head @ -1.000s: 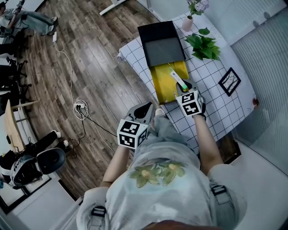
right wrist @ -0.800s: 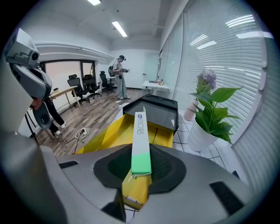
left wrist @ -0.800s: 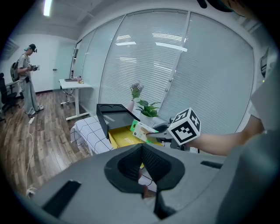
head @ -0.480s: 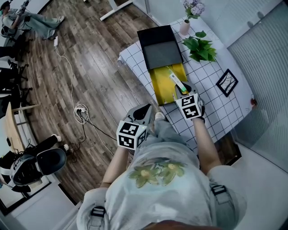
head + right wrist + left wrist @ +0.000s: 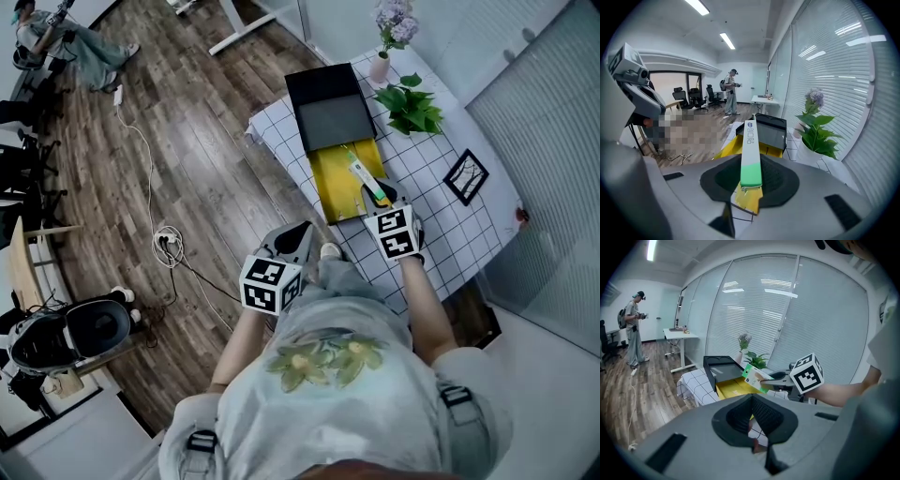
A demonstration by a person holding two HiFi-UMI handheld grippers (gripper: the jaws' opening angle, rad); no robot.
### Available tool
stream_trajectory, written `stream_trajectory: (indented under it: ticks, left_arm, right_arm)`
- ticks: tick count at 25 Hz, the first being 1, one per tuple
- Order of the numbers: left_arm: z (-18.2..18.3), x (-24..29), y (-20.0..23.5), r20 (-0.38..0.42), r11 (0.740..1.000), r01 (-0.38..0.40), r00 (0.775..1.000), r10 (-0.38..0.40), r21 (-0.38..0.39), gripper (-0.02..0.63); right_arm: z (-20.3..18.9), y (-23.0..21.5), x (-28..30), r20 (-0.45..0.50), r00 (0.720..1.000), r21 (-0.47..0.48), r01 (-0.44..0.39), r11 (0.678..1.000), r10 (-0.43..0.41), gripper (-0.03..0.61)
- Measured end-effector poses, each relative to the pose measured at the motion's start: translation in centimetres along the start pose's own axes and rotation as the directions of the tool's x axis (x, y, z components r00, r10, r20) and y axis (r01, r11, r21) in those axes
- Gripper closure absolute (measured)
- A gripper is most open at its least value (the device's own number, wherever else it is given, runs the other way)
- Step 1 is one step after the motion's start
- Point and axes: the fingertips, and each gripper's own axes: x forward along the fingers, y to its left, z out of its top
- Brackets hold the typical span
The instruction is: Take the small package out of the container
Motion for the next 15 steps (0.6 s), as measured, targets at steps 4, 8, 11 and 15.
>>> stream_trajectory:
  ticks: [4,8,11,15]
  left_arm:
    - [0.3,-0.6,-0.1,0.012,1.000,-0.003,1.000,0.003,-0.001,0.607]
    - [0.5,-1.2,-0.4,0.026,1.000,-0.005,1.000,0.005,-0.003,0.607]
    - [0.4,-1.6,-0.7,0.034,1.000,-0.006,0.999,0.006,-0.004,0.607]
    - [-0.1,-2.1,-0.9,0.034,1.000,-0.010,0.999,0.010,-0.010,0.607]
  right_arm:
    - [0.6,0.6,-1.3,0.017,1.000,0.000,-0.007,1.000,0.007,0.491]
    - [0.9,1.2,-2.6,0.029,0.999,-0.003,-0.015,1.000,0.015,0.491]
    - [1.4,1.7,-3.8,0.047,0.999,-0.009,-0.022,1.000,0.023,0.491]
    - [2.0,2.4,-5.0,0.067,0.997,-0.020,-0.032,0.999,0.033,0.491]
